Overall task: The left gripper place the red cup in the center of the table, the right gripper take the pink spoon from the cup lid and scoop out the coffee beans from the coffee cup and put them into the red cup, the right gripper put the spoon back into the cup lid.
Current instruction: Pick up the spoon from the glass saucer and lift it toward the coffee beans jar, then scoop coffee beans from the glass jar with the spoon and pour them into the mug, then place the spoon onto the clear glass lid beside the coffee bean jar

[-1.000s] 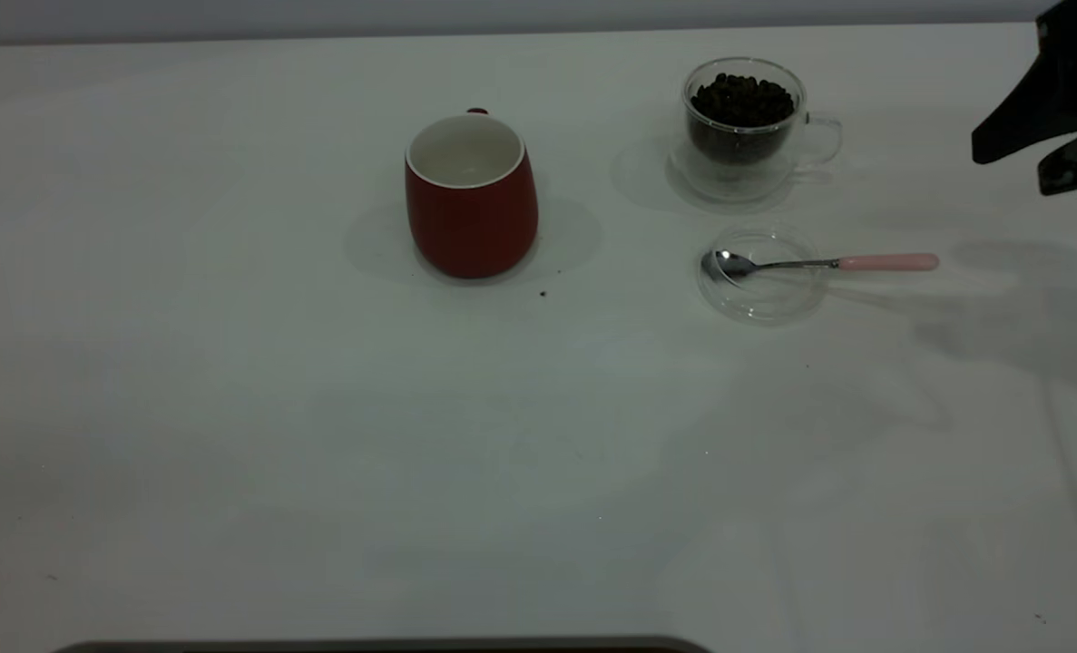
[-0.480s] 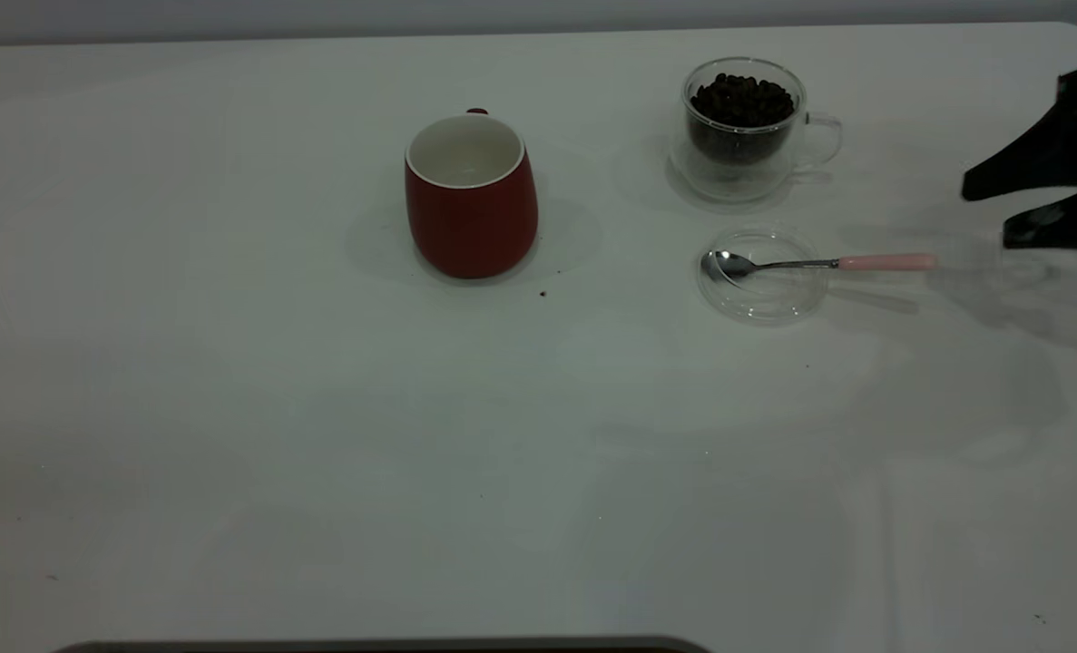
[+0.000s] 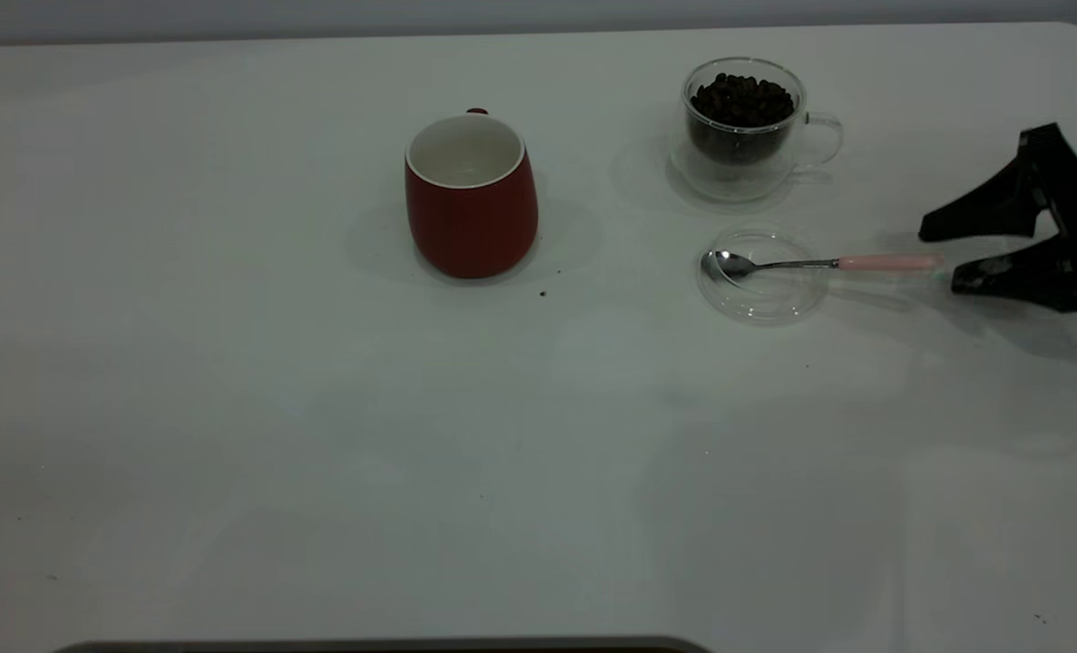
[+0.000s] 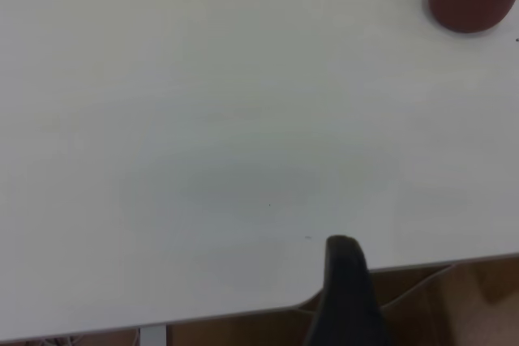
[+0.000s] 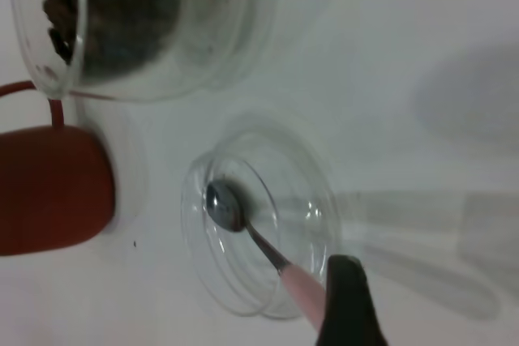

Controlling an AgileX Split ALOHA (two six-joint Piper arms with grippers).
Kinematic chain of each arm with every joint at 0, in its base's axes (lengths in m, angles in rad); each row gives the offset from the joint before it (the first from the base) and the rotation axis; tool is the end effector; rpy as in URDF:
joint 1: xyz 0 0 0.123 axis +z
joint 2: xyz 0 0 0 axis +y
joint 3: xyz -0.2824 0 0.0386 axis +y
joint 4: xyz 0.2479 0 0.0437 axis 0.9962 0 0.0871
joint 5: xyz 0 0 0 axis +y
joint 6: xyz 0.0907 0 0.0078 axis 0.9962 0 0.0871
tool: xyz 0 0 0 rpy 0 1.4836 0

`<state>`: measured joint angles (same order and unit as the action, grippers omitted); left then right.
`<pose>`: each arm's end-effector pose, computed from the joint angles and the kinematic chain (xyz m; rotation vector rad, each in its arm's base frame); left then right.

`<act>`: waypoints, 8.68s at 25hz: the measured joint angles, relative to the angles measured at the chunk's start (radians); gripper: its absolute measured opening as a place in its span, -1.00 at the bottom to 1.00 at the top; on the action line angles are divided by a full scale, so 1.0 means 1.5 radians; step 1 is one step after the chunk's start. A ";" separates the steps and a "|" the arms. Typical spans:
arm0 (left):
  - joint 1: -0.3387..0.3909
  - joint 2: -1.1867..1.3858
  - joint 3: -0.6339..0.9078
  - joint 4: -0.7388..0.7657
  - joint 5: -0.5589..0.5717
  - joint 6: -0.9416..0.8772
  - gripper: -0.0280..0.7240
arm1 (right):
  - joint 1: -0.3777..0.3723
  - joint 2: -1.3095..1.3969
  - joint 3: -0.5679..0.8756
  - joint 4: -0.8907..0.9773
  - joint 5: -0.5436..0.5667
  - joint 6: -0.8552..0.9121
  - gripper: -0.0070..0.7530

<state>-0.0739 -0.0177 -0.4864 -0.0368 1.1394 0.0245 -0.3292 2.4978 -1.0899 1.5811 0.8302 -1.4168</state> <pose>-0.0097 -0.0023 0.2671 0.1078 2.1164 -0.0739 0.3513 -0.0489 -0.0351 0.4964 2.5621 1.1171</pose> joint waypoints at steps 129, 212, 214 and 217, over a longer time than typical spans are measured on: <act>0.000 0.000 0.000 0.000 0.000 -0.002 0.63 | 0.014 -0.045 -0.193 -0.070 0.178 0.273 -0.72; 0.000 0.000 0.000 0.000 0.000 -0.001 0.63 | 0.041 -0.051 -0.193 -0.334 0.210 0.178 -0.72; 0.000 0.000 0.000 0.000 0.000 -0.001 0.63 | 0.037 -0.031 -0.193 -0.307 0.209 0.178 -0.72; 0.000 0.000 0.000 0.000 0.000 -0.001 0.63 | 0.033 -0.013 -0.193 -0.272 0.207 0.178 -0.72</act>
<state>-0.0739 -0.0177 -0.4864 -0.0368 1.1394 0.0236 -0.2803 2.4786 -1.3793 1.1732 1.1408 -1.1499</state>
